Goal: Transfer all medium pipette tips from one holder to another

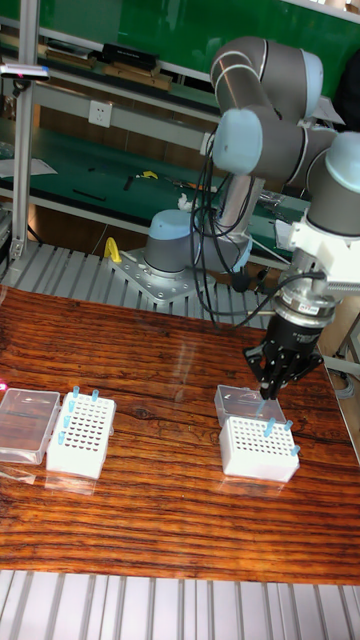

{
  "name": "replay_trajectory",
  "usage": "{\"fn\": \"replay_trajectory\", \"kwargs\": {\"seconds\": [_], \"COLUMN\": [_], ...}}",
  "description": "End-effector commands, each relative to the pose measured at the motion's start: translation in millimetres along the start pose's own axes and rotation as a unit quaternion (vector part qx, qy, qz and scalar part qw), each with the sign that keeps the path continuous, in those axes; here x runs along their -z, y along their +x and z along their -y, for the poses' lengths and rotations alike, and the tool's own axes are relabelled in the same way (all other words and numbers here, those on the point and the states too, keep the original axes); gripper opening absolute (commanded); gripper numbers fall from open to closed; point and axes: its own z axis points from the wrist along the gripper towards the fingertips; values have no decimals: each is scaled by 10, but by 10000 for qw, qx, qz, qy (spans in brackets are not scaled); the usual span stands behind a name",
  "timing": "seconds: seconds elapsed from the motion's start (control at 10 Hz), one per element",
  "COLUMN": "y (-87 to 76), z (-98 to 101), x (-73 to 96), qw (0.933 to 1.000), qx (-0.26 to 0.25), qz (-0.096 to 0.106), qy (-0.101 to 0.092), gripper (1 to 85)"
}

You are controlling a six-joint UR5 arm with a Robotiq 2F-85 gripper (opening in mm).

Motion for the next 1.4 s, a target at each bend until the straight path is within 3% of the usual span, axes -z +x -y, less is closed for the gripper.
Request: {"fn": "replay_trajectory", "kwargs": {"seconds": [0.0,0.4,0.6,0.7,0.9,1.2,1.3], "y": [-7,-127,-158,-188,-203,-221,-288], "z": [81,647,956,1095,1102,1071,1008], "x": [223,459,445,345,331,332,336], "qw": [10000,9985,9964,9951,9944,9996,9992], "qx": [44,545,844,974,1035,122,-138], "qz": [-15,37,76,162,195,237,364], "qy": [-68,64,54,82,78,2,-129], "gripper": [113,100,90,87,97,80,77]}}
